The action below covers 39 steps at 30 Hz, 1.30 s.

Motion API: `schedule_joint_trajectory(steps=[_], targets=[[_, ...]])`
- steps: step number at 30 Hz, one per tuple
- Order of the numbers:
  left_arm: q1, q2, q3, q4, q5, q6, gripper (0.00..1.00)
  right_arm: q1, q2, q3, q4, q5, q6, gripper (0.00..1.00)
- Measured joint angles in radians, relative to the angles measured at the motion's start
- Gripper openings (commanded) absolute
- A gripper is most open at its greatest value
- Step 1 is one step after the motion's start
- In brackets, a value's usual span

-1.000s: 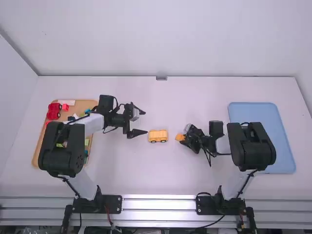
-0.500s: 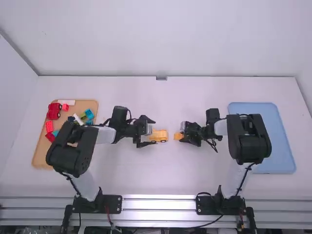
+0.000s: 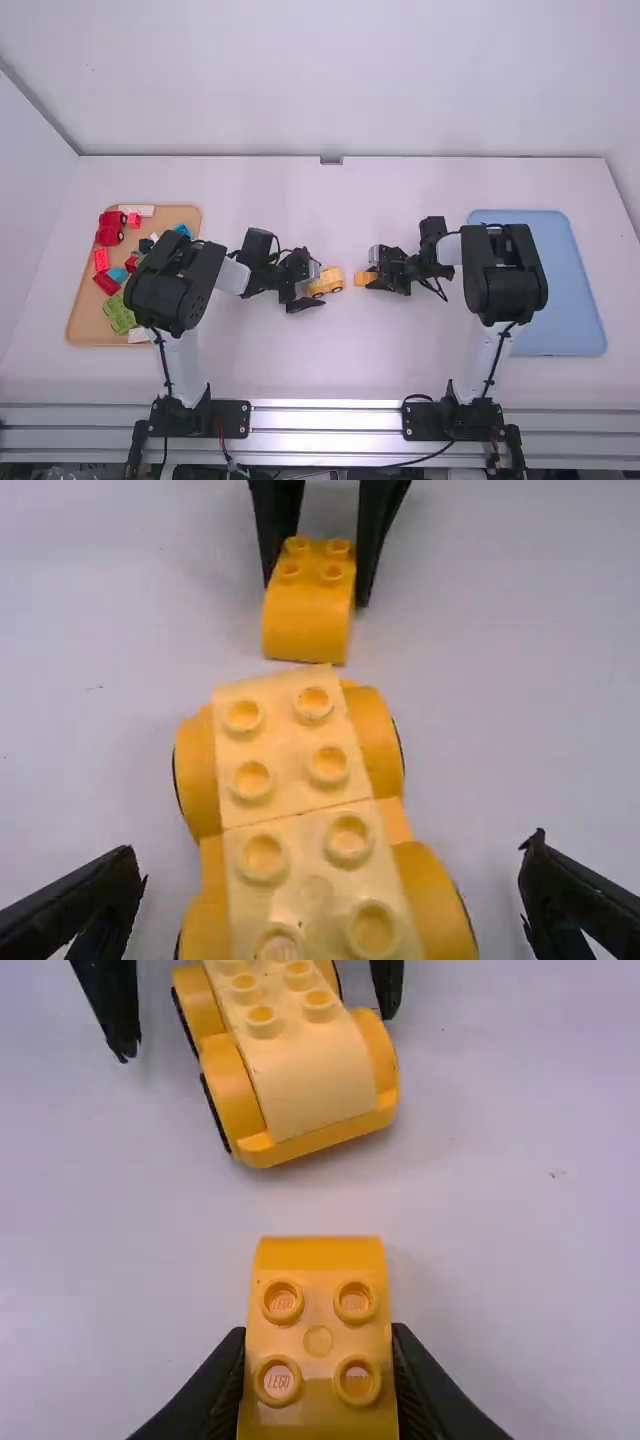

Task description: Assemble lego blocks to make yellow taxi

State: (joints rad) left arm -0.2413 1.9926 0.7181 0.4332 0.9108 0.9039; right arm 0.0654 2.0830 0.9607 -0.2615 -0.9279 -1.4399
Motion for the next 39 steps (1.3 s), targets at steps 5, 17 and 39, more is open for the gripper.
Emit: schedule_joint_trajectory(steps=[5,17,39], targets=[[0.000,0.000,0.000,0.012,-0.003,-0.026,0.96,0.000,0.000,0.056,-0.090,-0.011,-0.056,0.24],[0.000,0.000,-0.060,0.200,-0.018,-0.123,0.91,0.000,0.000,0.125,-0.165,-0.032,-0.117,0.24],[-0.028,0.001,-0.089,0.191,-0.074,-0.153,0.79,0.038,-0.105,0.125,-0.227,-0.057,-0.109,0.27]])
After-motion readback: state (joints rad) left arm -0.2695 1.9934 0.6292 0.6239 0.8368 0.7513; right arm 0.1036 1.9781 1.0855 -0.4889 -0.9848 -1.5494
